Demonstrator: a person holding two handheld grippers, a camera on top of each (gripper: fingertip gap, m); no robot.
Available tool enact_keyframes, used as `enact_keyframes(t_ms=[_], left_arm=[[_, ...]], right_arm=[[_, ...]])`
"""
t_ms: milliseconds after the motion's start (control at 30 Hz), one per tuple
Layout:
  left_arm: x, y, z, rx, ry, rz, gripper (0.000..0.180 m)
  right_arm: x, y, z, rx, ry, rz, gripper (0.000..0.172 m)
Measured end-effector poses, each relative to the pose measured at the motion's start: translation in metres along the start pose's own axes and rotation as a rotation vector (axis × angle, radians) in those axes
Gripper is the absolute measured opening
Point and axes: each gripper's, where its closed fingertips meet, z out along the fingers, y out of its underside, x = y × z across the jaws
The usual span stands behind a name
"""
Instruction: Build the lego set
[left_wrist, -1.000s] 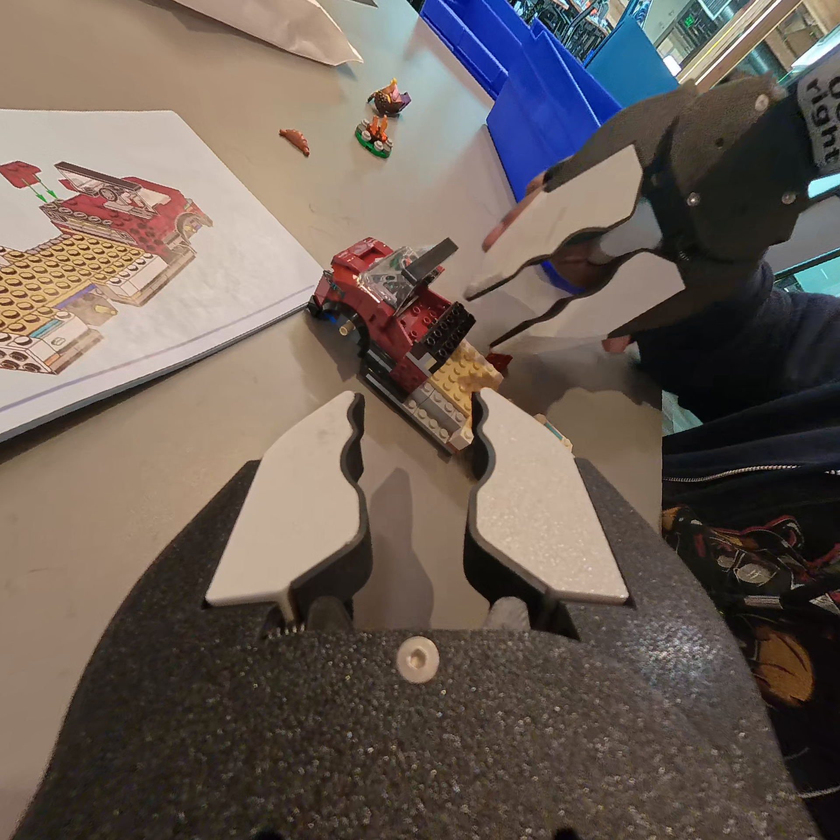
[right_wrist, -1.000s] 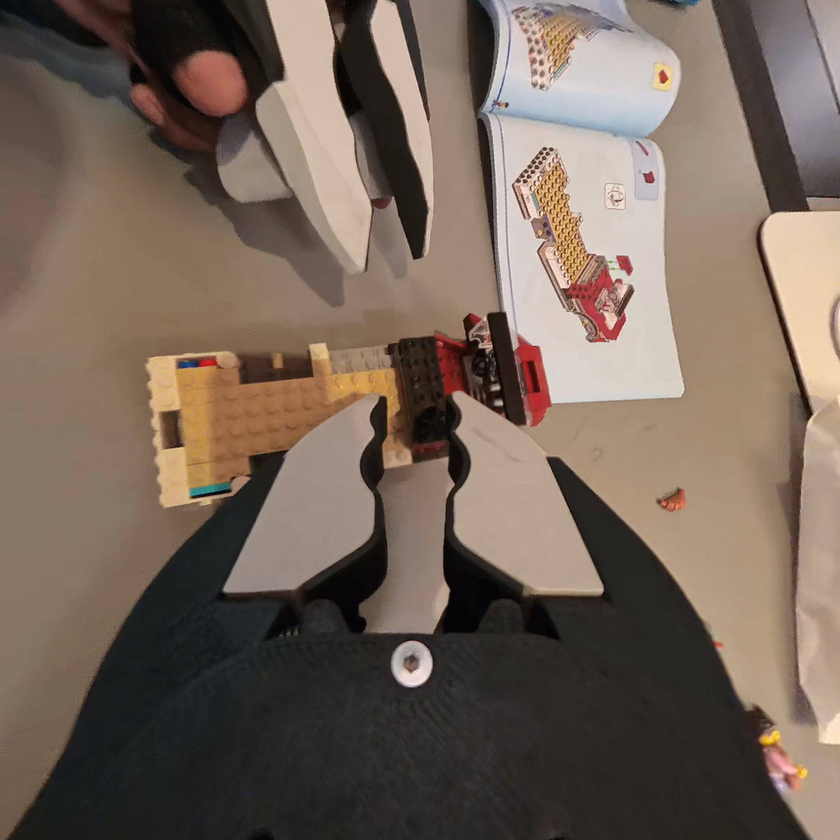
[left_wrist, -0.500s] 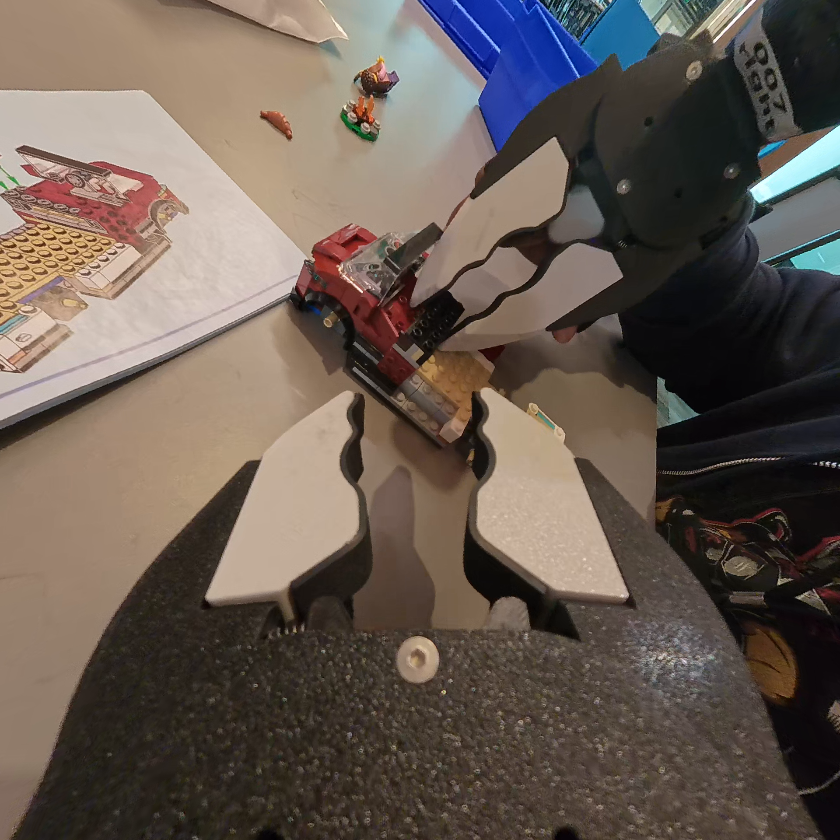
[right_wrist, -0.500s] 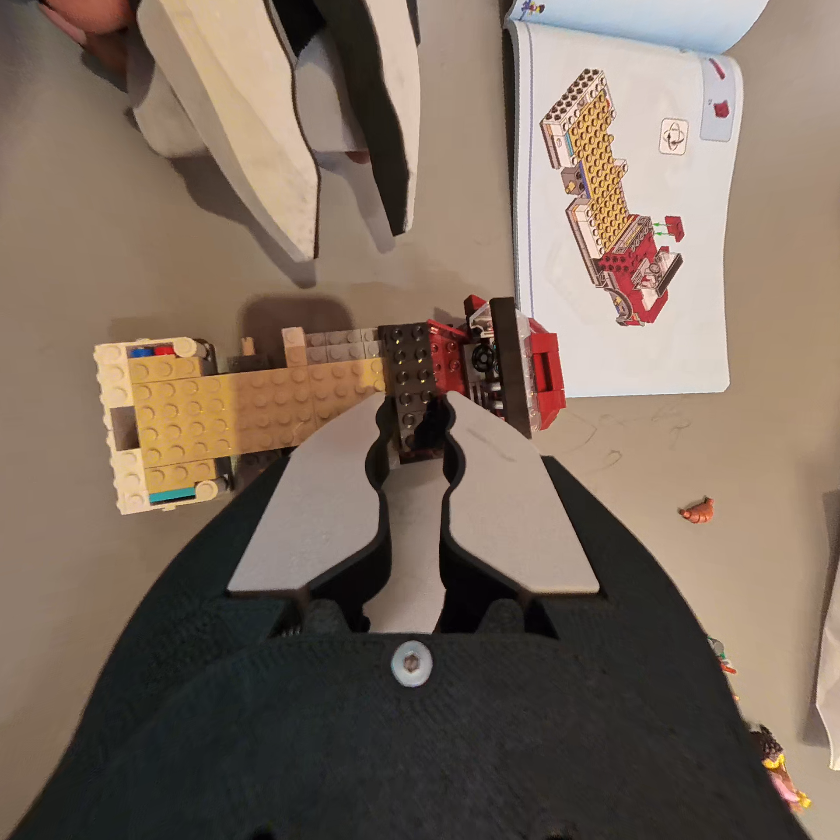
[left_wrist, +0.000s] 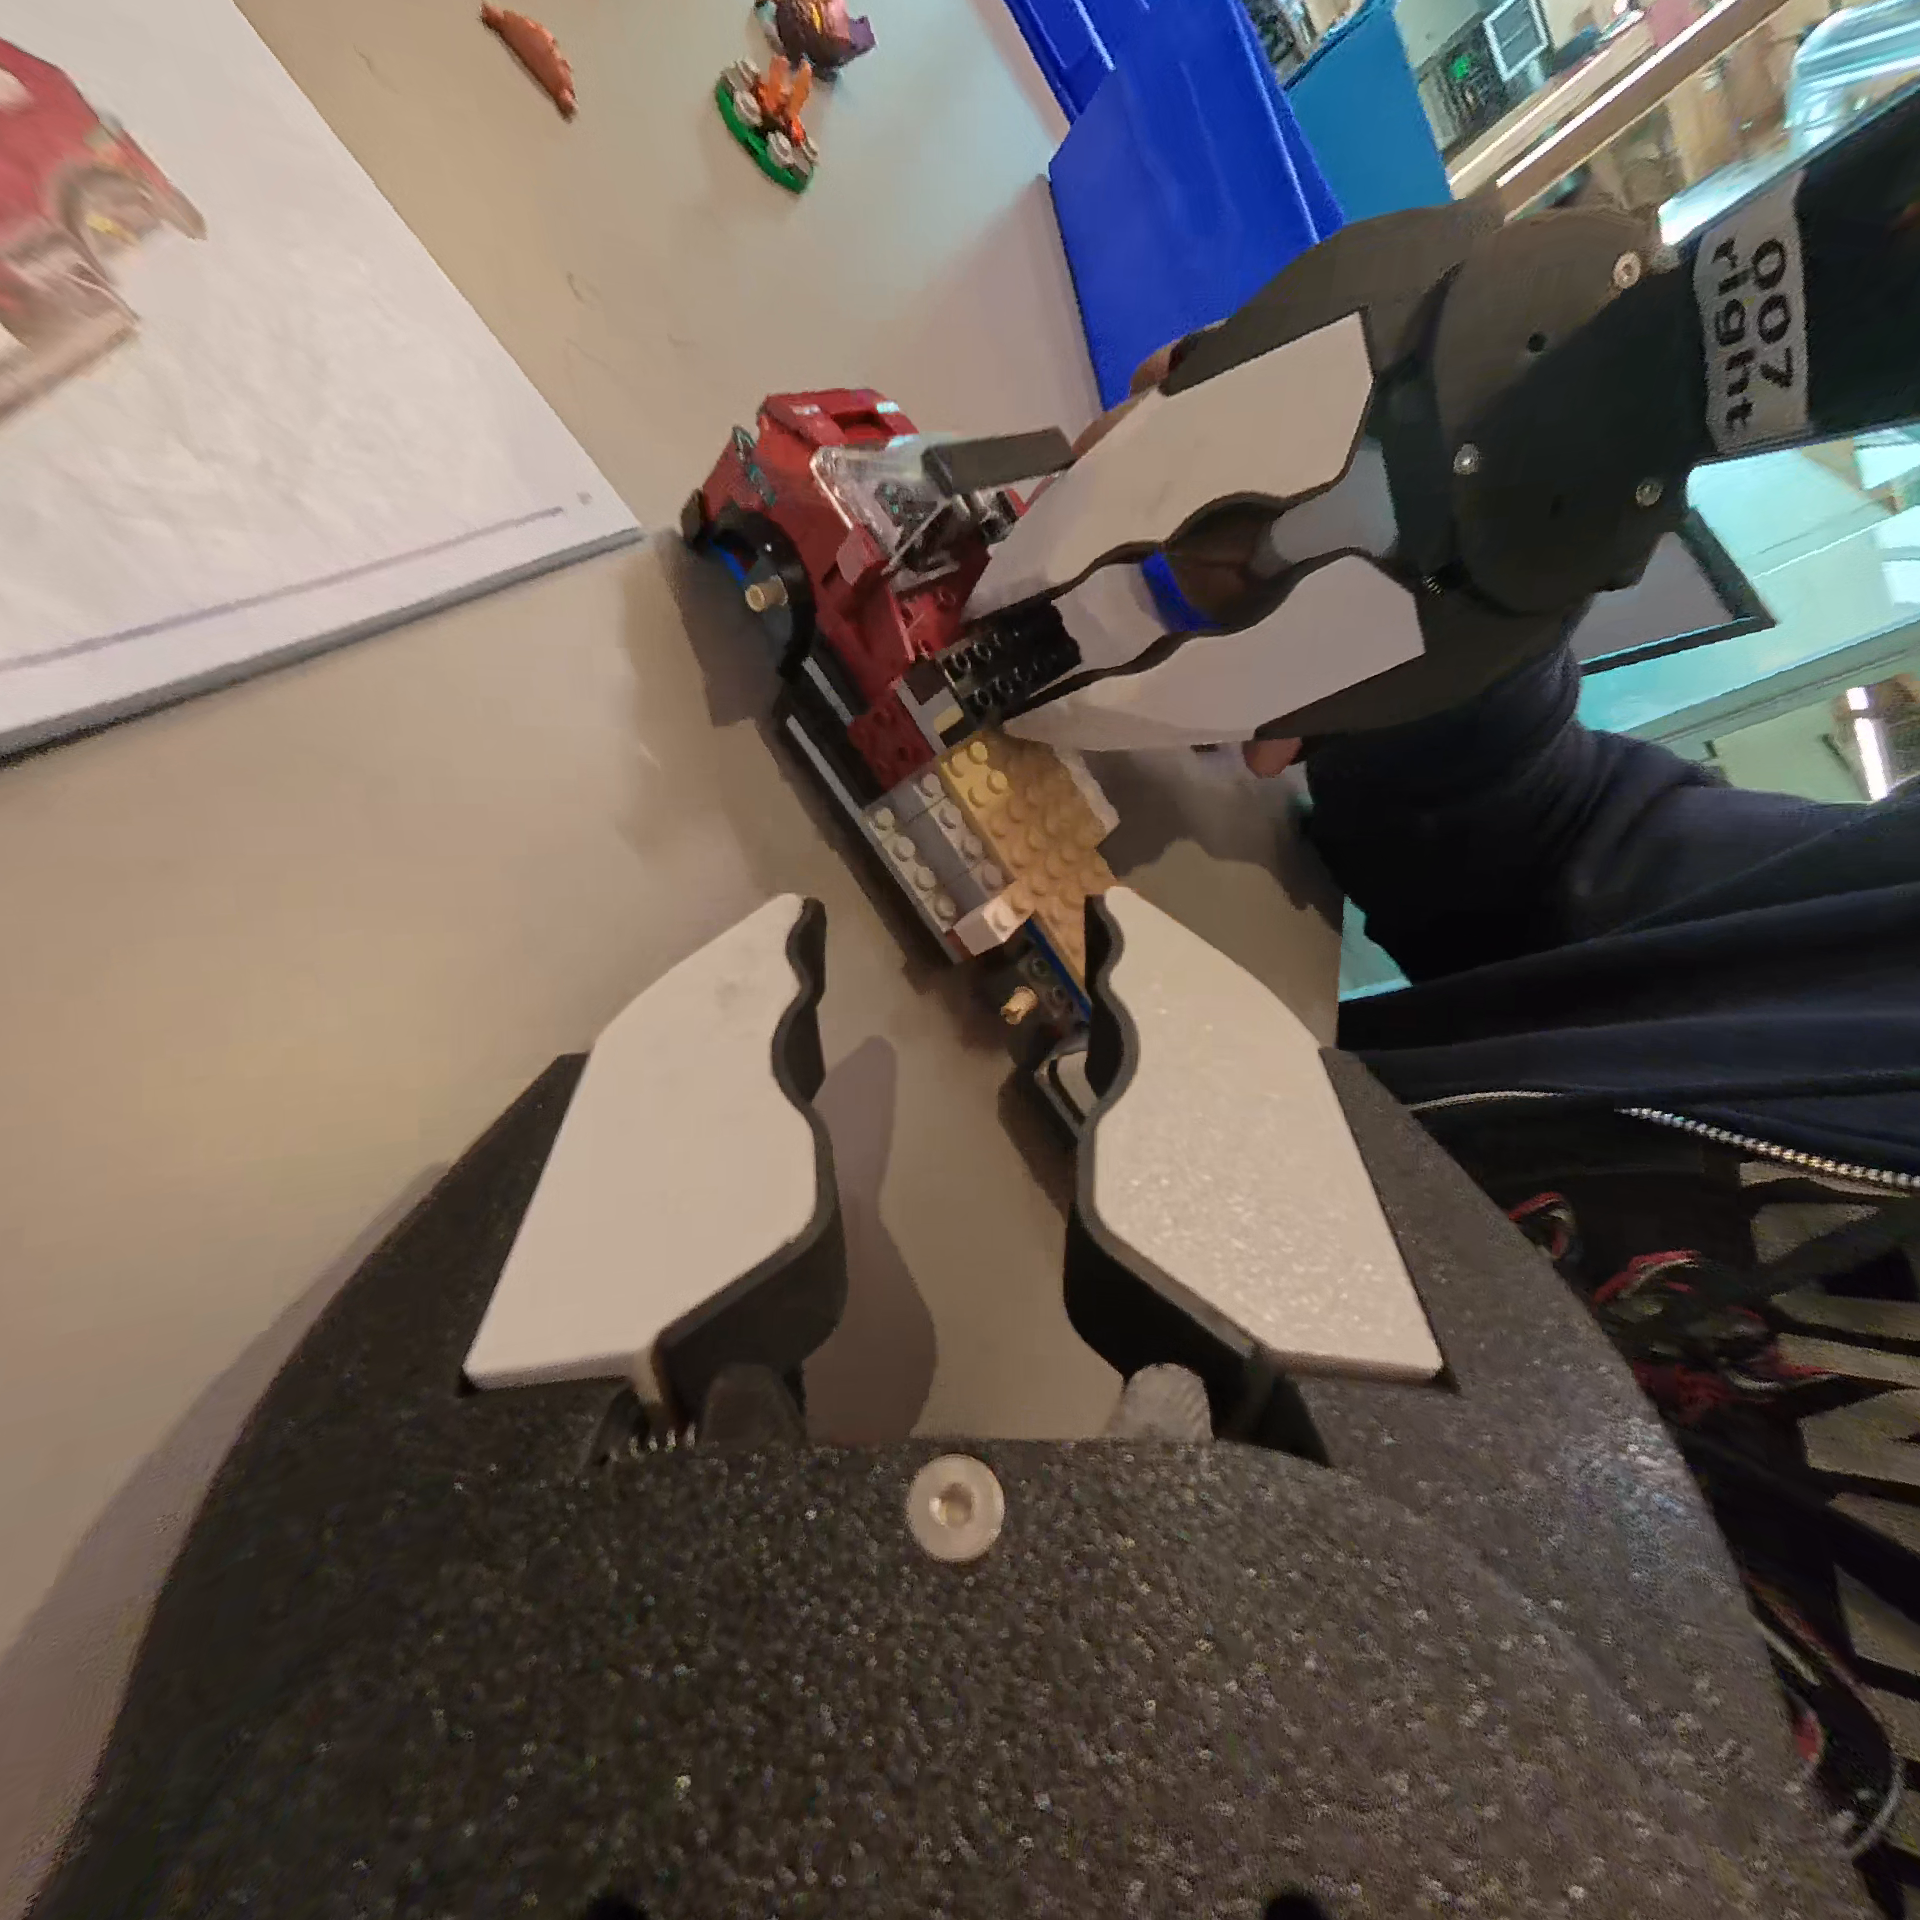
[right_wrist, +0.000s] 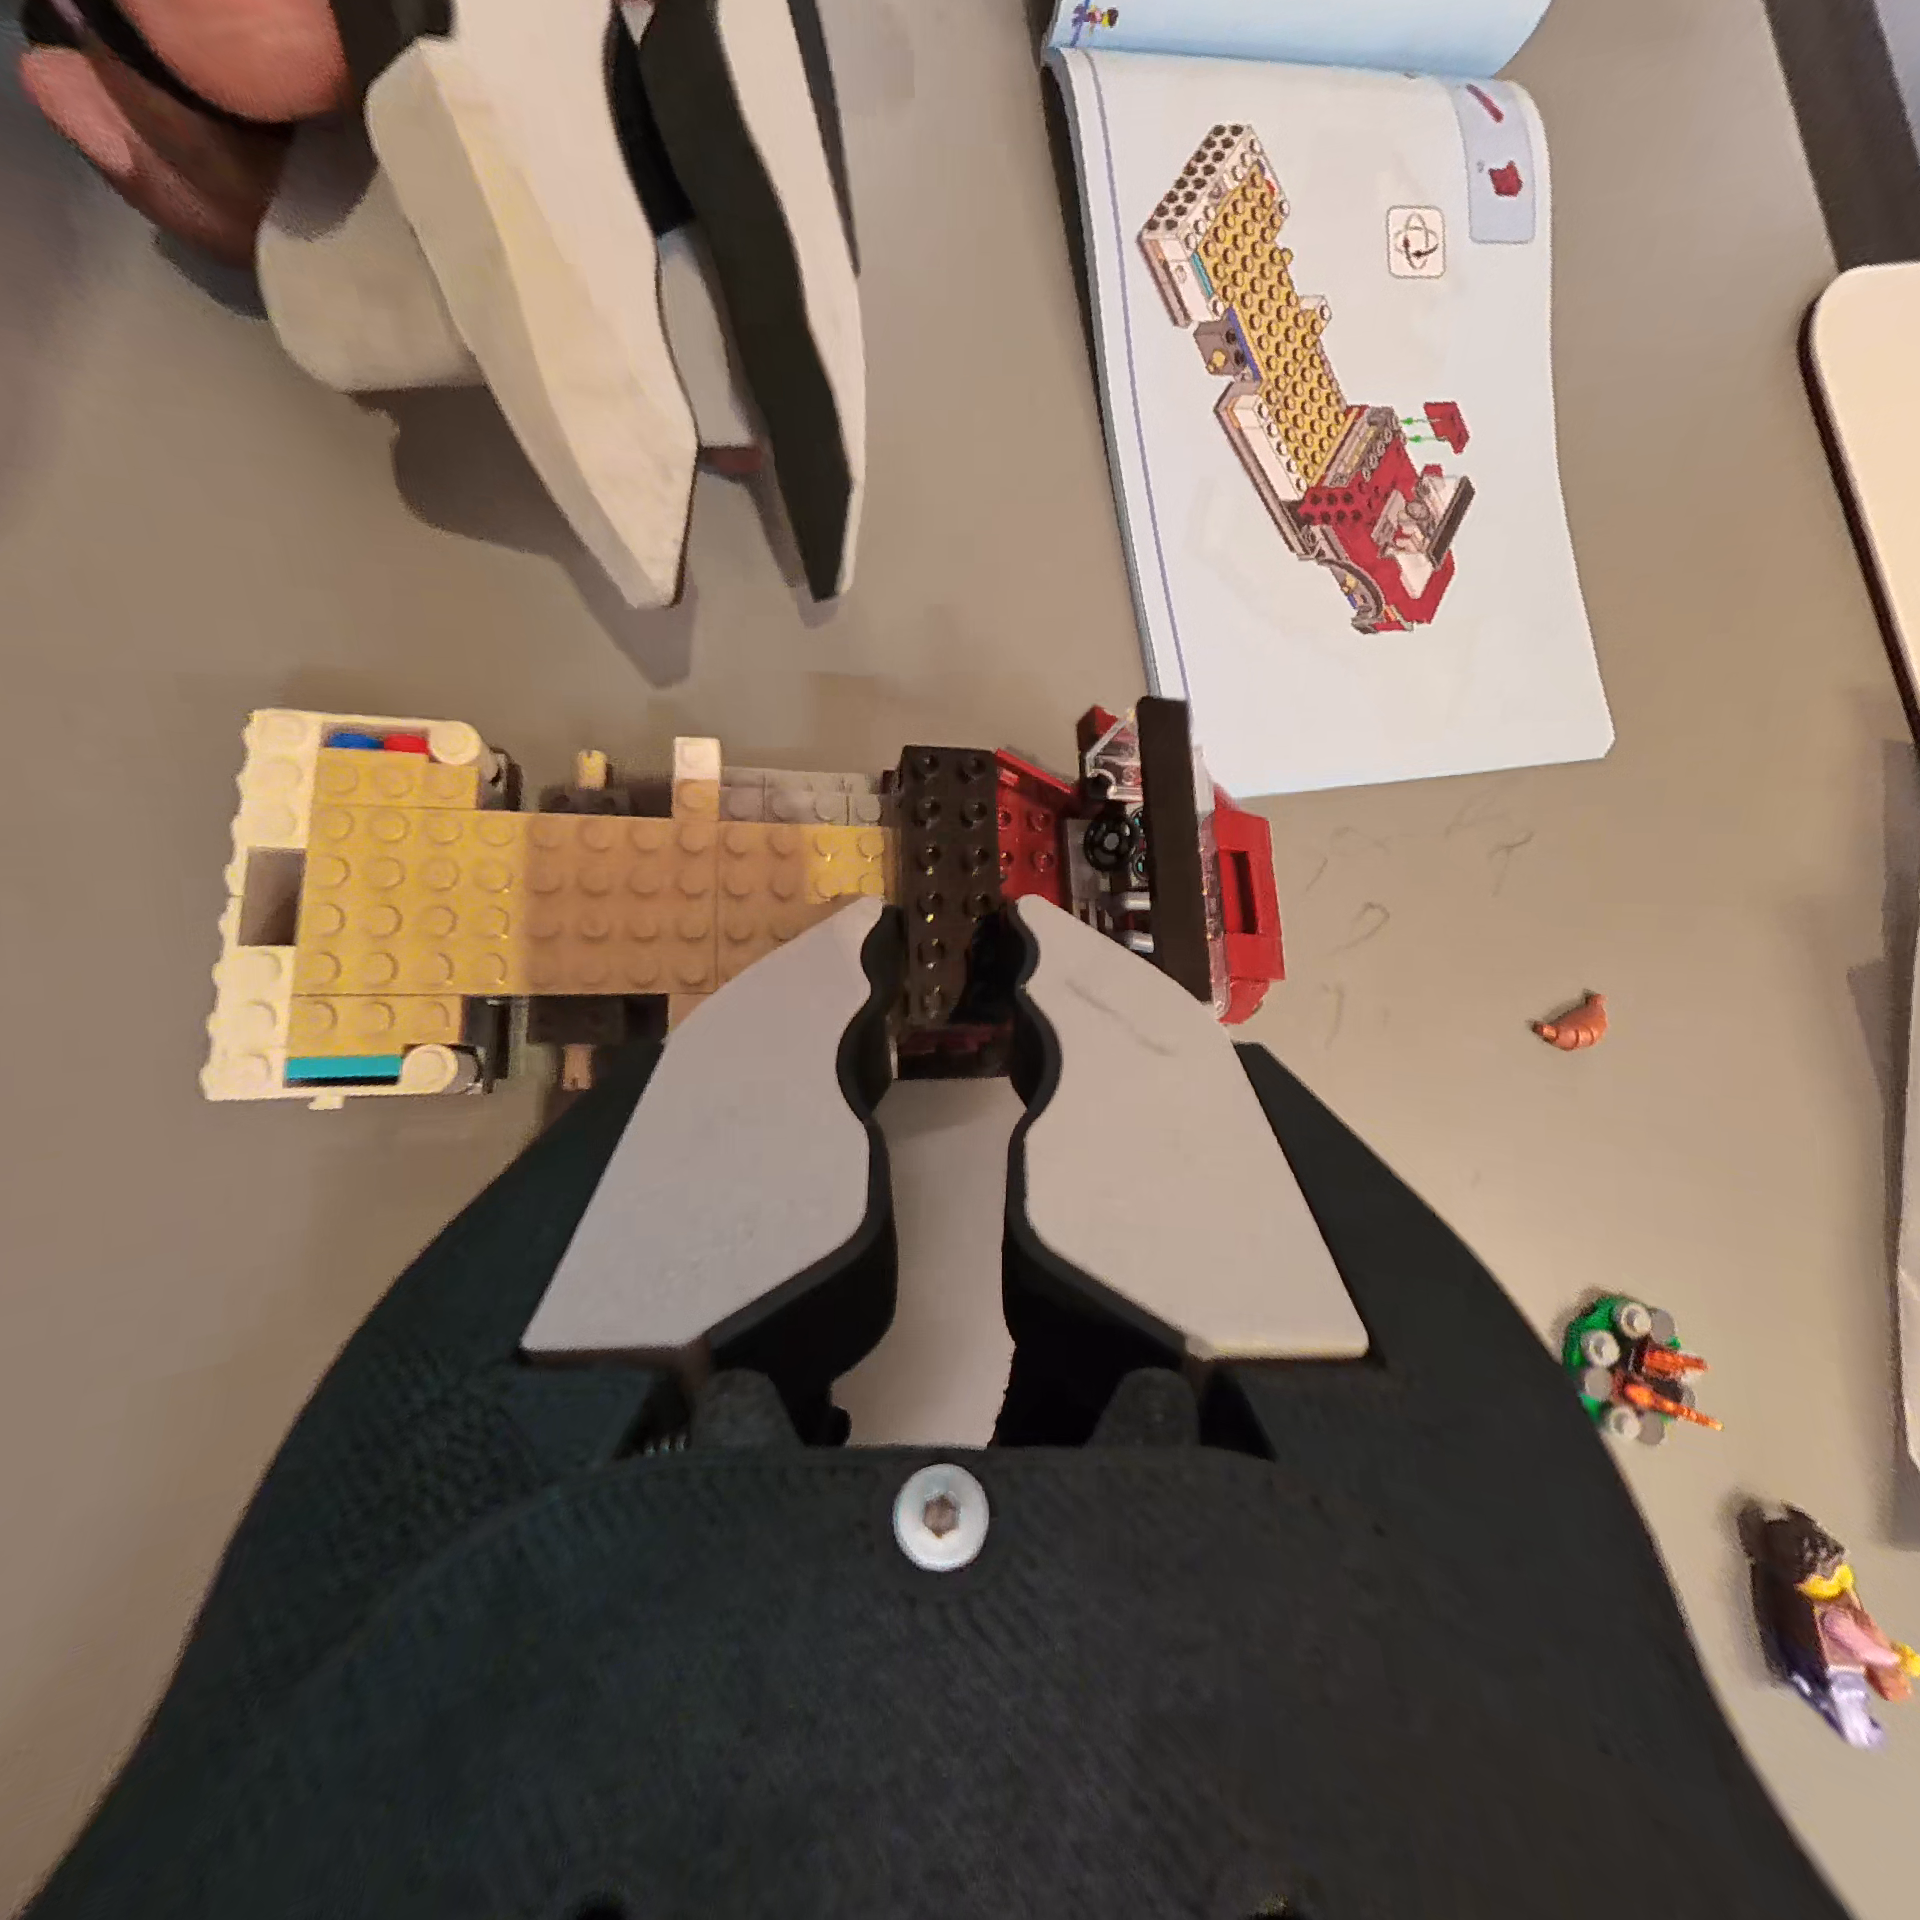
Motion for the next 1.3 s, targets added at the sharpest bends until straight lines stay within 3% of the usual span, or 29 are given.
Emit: enact_keyframes(t_ms=[333, 600, 733, 867, 1300], left_arm=[[0.015, -0.003, 0.028, -0.023, 0.055, -0.094, 0.056], [0.044, -0.018, 0.032, 0.033, 0.264, -0.170, 0.062], [0.051, -0.013, 0.035, 0.002, 0.294, -0.128, 0.054], [0.061, -0.012, 0.031, 0.017, 0.383, -0.103, 0.029], [0.052, -0.014, 0.027, 0.071, 0.318, -0.050, 0.025]], right_arm=[[0.004, -0.012, -0.032, 0.098, 0.094, -0.029, 0.018], [-0.003, -0.041, -0.046, 0.197, 0.189, -0.111, 0.018], [-0.012, -0.051, -0.046, 0.229, 0.198, -0.150, 0.018], [-0.017, -0.056, -0.046, 0.247, 0.204, -0.189, 0.018], [-0.016, -0.068, -0.076, 0.385, 0.184, -0.135, 0.022]])
